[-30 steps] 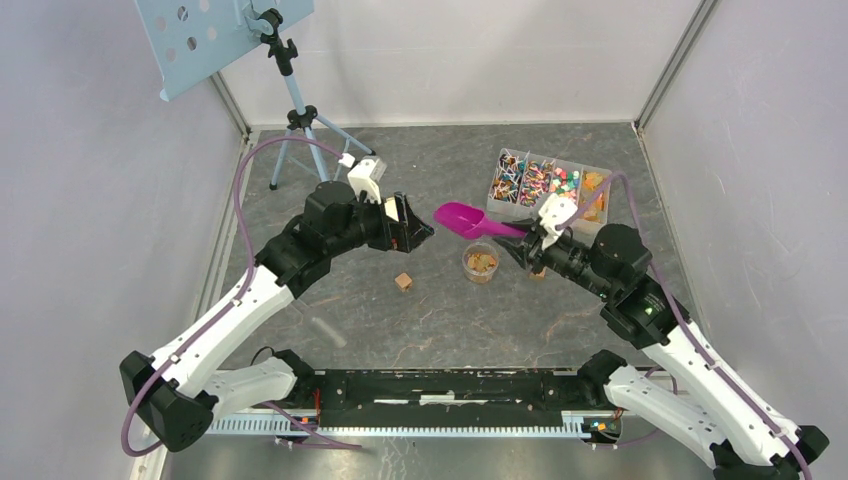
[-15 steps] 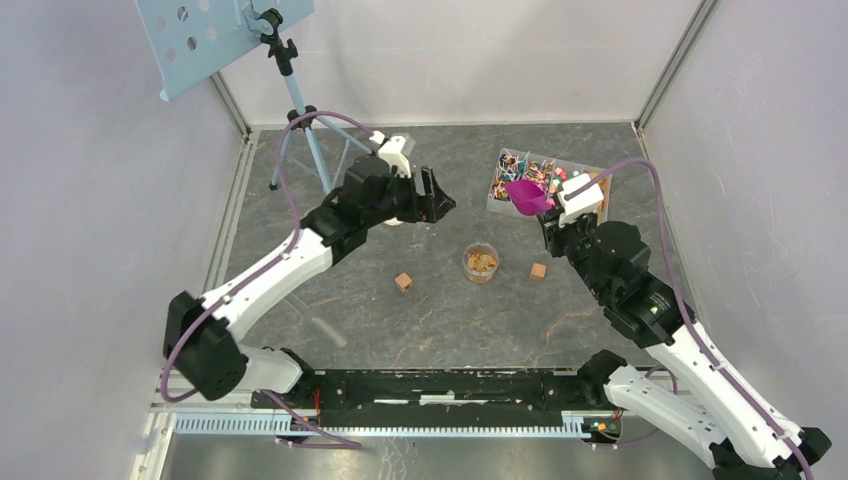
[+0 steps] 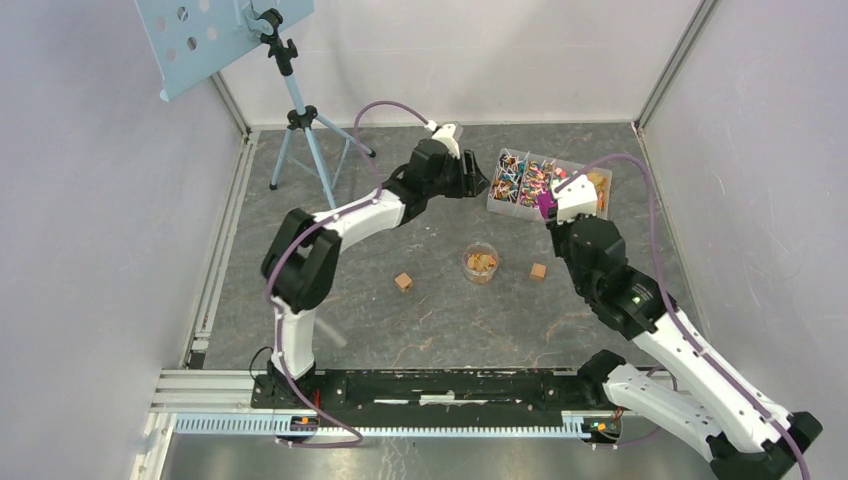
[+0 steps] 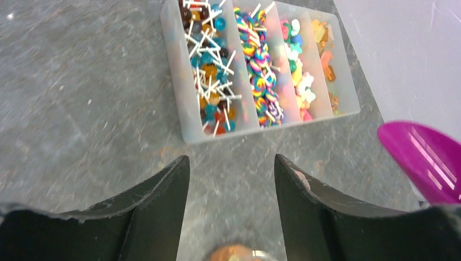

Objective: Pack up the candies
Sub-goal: Scoop the fake candies from the storage box.

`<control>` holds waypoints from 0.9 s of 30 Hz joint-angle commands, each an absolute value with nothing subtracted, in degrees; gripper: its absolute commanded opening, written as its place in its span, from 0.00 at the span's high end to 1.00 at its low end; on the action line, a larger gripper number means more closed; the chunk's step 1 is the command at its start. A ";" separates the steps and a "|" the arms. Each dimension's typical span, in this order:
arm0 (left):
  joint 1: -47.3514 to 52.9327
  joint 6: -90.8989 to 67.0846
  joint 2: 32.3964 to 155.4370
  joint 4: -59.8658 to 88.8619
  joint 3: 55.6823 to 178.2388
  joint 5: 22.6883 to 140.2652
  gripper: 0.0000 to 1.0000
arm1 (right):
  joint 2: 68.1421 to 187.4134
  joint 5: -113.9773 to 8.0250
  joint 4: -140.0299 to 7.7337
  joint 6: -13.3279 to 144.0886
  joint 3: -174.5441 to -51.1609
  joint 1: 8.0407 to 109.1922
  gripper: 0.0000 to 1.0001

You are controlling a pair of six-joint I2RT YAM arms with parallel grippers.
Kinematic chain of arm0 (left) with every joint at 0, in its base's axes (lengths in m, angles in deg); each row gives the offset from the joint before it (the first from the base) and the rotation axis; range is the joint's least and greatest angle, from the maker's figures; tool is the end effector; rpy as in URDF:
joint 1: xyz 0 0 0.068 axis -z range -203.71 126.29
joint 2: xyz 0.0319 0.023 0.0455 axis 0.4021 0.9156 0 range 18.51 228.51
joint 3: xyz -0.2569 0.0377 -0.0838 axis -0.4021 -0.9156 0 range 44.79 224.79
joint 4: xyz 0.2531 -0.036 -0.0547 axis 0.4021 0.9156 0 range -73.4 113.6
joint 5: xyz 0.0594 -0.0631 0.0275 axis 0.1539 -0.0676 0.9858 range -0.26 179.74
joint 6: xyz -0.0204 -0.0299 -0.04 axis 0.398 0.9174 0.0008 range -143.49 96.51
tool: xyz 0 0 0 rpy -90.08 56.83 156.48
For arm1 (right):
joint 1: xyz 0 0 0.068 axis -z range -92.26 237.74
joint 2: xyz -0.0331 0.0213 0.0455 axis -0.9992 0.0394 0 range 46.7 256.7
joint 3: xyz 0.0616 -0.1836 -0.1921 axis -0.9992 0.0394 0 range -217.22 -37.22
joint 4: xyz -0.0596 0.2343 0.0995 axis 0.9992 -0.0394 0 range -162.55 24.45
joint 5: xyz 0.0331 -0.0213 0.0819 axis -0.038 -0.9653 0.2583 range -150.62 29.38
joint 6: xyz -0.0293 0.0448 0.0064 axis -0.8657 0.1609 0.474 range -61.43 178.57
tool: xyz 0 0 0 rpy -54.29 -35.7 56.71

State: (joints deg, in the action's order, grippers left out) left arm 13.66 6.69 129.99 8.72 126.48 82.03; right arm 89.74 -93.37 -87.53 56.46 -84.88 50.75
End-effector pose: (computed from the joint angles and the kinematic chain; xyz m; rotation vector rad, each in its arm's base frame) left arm 0.3630 -0.2832 0.2487 0.2227 2.0496 -0.8890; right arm 0.1438 0.0843 0.3421 -0.2339 1.8108 -0.1070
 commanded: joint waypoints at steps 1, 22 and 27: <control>13.82 7.94 138.28 7.60 137.88 79.07 0.36 | 94.87 -98.31 -87.86 58.00 -88.42 51.93 1.00; 13.82 4.90 155.73 10.71 151.05 76.25 0.51 | 113.00 -74.36 -82.89 62.52 -95.08 78.30 1.00; 13.82 4.83 156.42 10.63 151.28 75.85 0.63 | 116.98 -71.71 -83.14 62.82 -96.49 80.57 1.00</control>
